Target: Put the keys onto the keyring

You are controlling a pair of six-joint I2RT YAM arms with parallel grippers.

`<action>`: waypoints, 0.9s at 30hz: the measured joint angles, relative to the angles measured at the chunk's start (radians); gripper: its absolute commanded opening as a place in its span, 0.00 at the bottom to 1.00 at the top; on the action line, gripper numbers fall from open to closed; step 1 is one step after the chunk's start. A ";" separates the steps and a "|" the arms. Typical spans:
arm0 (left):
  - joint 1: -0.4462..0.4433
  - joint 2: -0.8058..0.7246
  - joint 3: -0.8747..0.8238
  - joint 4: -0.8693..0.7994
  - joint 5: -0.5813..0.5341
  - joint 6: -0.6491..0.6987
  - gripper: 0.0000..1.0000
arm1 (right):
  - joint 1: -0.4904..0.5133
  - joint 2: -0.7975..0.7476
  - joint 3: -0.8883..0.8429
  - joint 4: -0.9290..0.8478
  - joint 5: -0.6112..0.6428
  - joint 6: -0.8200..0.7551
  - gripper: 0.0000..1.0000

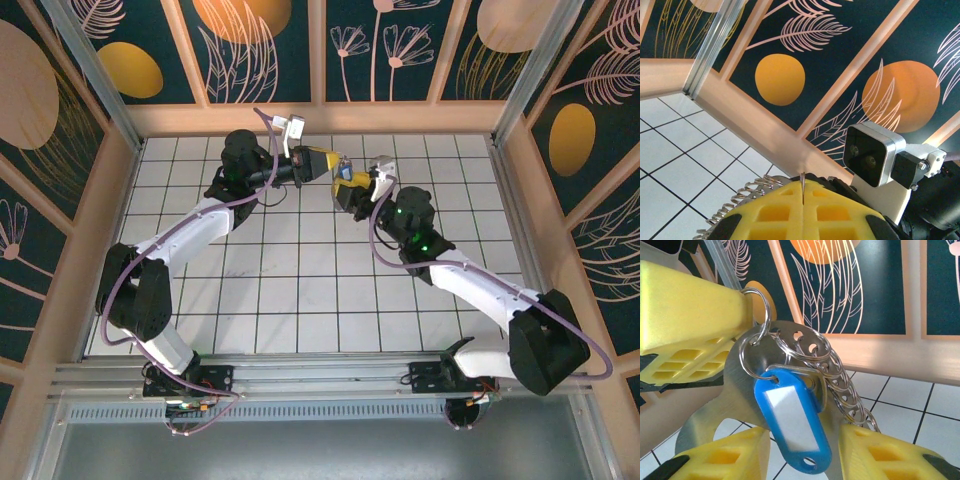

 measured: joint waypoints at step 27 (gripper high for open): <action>-0.003 -0.002 0.049 -0.186 -0.021 0.163 0.00 | -0.149 -0.093 -0.121 0.055 -0.118 0.081 0.47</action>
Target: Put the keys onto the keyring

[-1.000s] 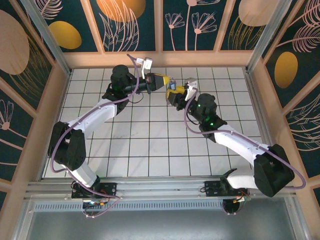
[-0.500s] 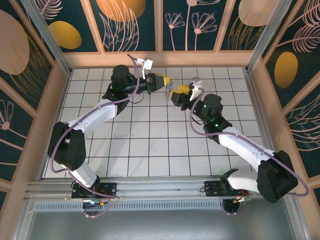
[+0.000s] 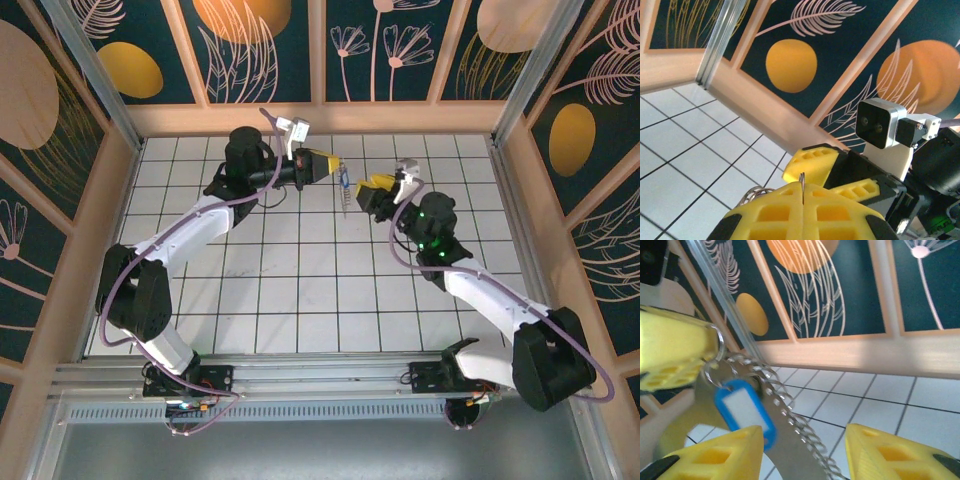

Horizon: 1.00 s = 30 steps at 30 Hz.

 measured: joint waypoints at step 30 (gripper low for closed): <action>-0.001 0.040 0.178 -0.431 0.042 0.349 0.00 | -0.043 0.049 -0.027 0.079 -0.414 0.085 0.58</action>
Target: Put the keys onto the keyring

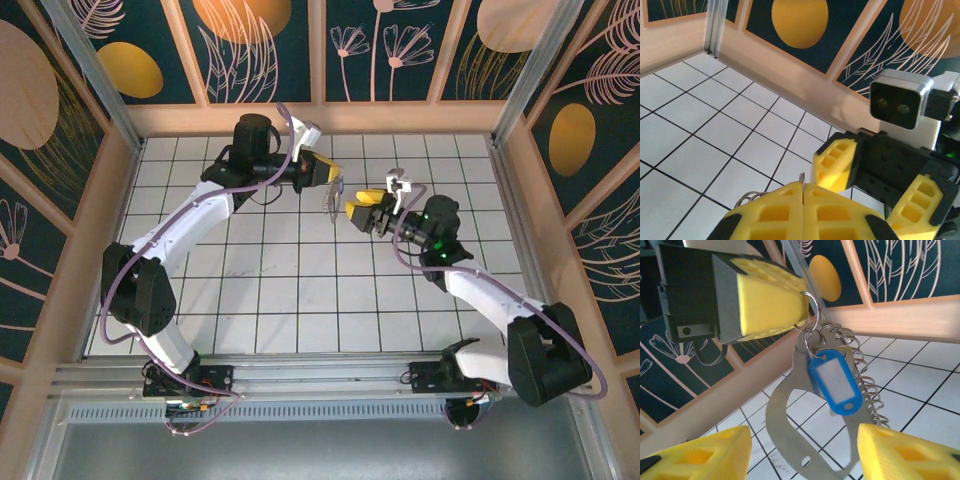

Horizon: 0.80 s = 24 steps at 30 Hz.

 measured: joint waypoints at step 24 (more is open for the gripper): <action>-0.011 -0.001 -0.040 0.047 0.058 -0.016 0.00 | -0.036 -0.003 0.061 0.040 -0.116 0.029 0.61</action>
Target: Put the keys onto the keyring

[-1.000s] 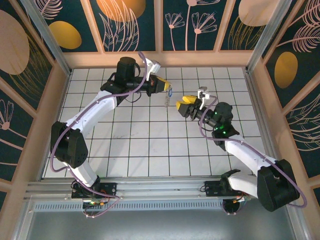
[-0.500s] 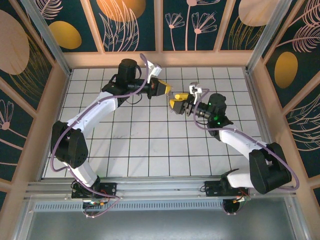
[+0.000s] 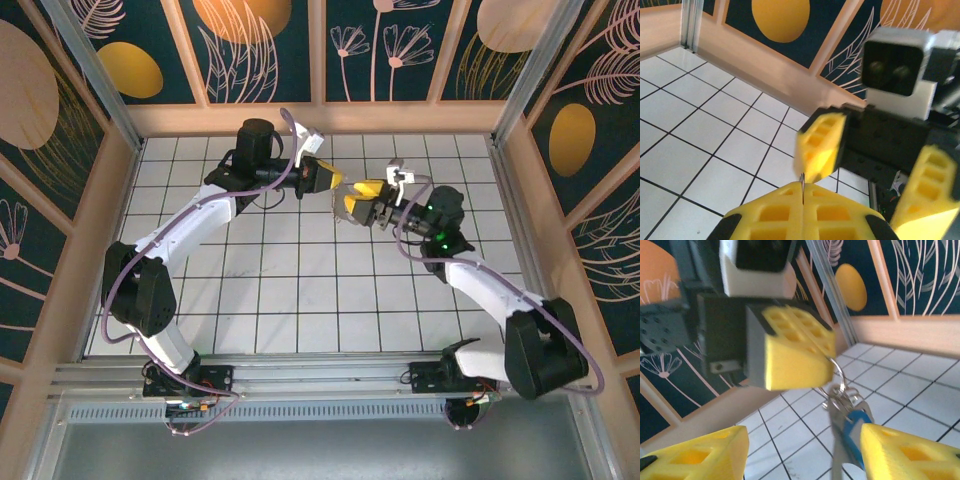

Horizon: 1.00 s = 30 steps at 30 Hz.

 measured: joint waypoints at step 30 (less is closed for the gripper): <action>0.000 -0.023 -0.040 0.066 0.027 -0.019 0.00 | 0.011 0.017 -0.093 -0.045 0.184 0.016 0.59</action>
